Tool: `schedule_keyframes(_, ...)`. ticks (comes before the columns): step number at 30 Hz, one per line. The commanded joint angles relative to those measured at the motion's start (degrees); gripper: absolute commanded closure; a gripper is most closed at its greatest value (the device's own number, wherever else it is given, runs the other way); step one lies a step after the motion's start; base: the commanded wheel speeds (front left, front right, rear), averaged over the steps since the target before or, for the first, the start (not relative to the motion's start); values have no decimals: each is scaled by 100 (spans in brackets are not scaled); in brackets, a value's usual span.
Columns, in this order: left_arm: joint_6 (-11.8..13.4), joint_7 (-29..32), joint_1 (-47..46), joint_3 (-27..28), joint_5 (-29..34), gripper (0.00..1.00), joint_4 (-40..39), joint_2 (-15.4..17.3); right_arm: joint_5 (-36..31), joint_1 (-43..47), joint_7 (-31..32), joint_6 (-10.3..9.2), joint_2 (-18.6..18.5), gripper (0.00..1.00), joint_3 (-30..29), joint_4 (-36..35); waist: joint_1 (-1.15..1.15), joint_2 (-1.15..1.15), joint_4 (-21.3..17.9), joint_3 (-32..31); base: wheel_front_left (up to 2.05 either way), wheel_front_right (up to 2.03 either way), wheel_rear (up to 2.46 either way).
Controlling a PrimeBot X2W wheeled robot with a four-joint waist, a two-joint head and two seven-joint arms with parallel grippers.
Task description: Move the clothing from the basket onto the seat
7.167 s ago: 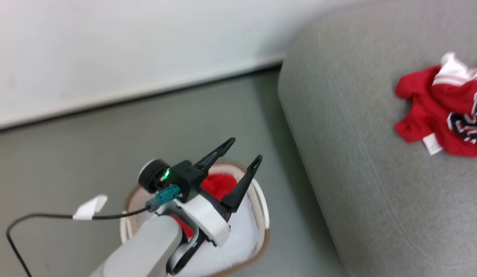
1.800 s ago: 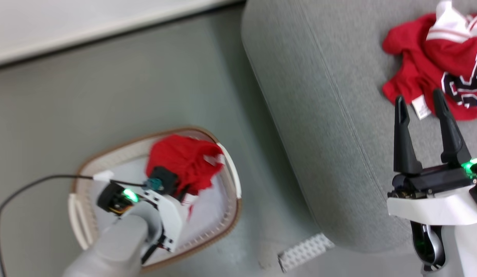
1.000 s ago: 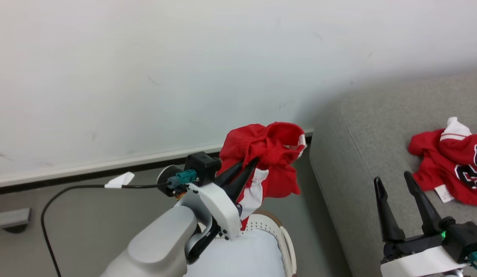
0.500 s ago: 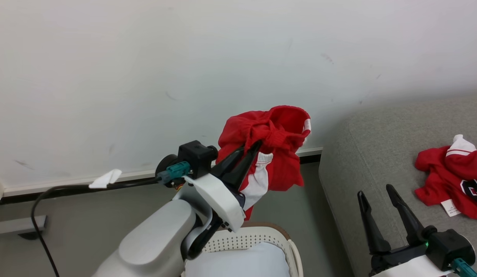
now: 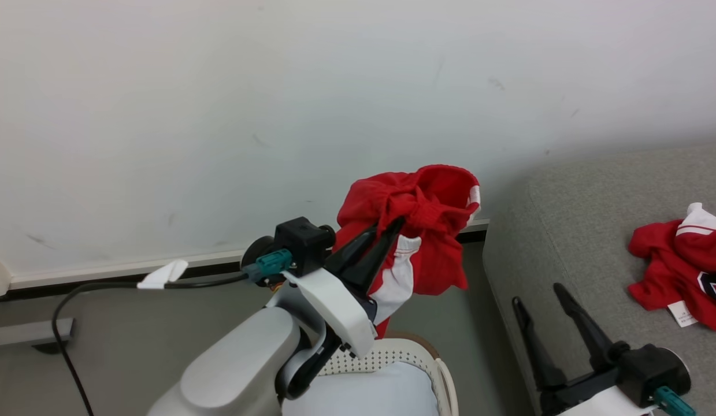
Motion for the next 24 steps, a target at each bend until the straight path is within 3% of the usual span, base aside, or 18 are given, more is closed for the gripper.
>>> schedule_keyframes(1,7,-12,90,-5,-30,100,-26,20,38,-77,-18,-13,-66,0,74,30,0,0,16,-3,0,0,0)
schedule_keyframes(11,-97,97,36,-279,23,100,-239,-221,683,-982,-16,-13,-414,0,1462,1066,0,0,422,9,0,0,0)
schedule_keyframes(17,-179,165,93,-511,41,100,-329,-427,1049,-1551,-17,-13,-436,0,1989,1653,0,0,765,0,0,0,0)
schedule_keyframes(23,-270,226,136,-707,-22,100,-342,-564,1314,-1884,-17,-13,-501,0,2348,1790,0,0,1084,-42,0,0,0)
schedule_keyframes(24,-276,236,141,-722,-35,100,-334,-573,1345,-1898,-17,-13,-513,4,2357,1784,0,0,1121,-46,0,0,0)
